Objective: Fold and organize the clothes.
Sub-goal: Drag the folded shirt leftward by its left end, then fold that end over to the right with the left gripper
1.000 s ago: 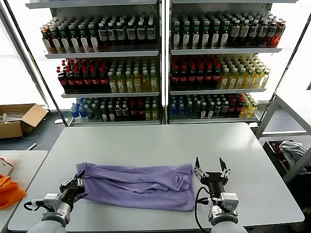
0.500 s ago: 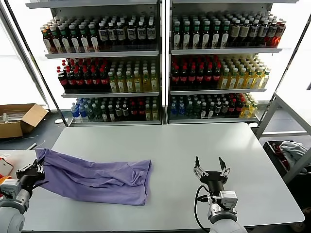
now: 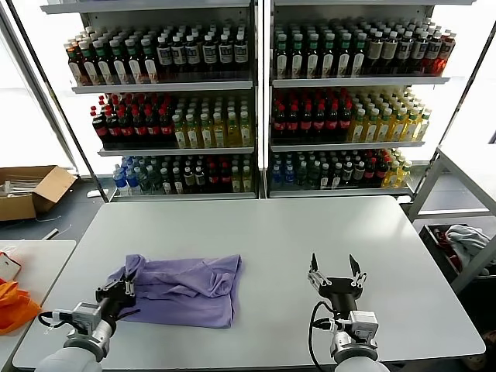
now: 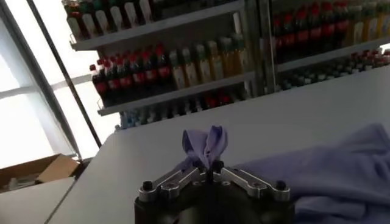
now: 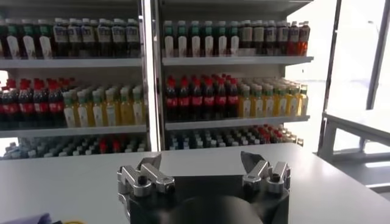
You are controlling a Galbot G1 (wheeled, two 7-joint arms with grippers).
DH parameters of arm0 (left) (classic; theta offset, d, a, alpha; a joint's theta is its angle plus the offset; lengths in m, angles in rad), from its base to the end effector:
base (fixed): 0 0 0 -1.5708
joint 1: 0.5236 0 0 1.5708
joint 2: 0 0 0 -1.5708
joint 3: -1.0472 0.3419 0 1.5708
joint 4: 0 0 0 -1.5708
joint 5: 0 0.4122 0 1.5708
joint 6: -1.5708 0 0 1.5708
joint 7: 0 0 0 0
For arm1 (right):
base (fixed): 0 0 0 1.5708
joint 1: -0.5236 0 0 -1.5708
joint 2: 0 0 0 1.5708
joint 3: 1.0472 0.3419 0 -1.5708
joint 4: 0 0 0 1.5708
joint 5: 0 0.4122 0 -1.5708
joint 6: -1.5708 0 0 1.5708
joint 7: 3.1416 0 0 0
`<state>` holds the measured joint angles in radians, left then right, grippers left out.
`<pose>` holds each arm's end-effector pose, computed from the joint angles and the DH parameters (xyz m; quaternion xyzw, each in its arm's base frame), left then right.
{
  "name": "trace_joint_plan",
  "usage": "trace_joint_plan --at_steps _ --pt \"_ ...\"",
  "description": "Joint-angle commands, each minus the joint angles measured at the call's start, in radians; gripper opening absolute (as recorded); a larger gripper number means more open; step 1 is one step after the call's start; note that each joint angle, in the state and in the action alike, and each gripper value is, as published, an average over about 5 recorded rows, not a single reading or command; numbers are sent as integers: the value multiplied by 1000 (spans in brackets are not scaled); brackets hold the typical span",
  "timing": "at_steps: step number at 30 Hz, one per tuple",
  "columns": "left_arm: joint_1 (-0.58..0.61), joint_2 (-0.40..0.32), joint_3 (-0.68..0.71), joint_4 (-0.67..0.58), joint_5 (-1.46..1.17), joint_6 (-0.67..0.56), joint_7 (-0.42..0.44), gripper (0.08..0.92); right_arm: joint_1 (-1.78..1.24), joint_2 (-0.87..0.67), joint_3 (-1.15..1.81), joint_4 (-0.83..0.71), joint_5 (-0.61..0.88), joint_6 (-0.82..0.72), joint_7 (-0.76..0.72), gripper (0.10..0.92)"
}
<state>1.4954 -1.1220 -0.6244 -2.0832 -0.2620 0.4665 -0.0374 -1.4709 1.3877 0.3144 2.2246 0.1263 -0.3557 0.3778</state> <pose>0.2743 0.0932 -0.2543 -0.0232 -0.9749 -0.1068 0.1942 0.2498 0.0502 -0.2246 -0.0411 -0.9959 0.0035 0.0810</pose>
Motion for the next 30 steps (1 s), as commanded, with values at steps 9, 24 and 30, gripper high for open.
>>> trace_joint_plan --at_steps 9,24,30 --pt "-133 -68 298 -10 11 56 -22 107 -78 21 3 18 -52 21 1 823" --pt "-185 -114 349 77 5 16 -12 107 -99 47 -12 12 -90 28 2 823" --pt "-171 -130 360 79 7 -4 3 107 -106 48 -14 4 -89 30 2 823"
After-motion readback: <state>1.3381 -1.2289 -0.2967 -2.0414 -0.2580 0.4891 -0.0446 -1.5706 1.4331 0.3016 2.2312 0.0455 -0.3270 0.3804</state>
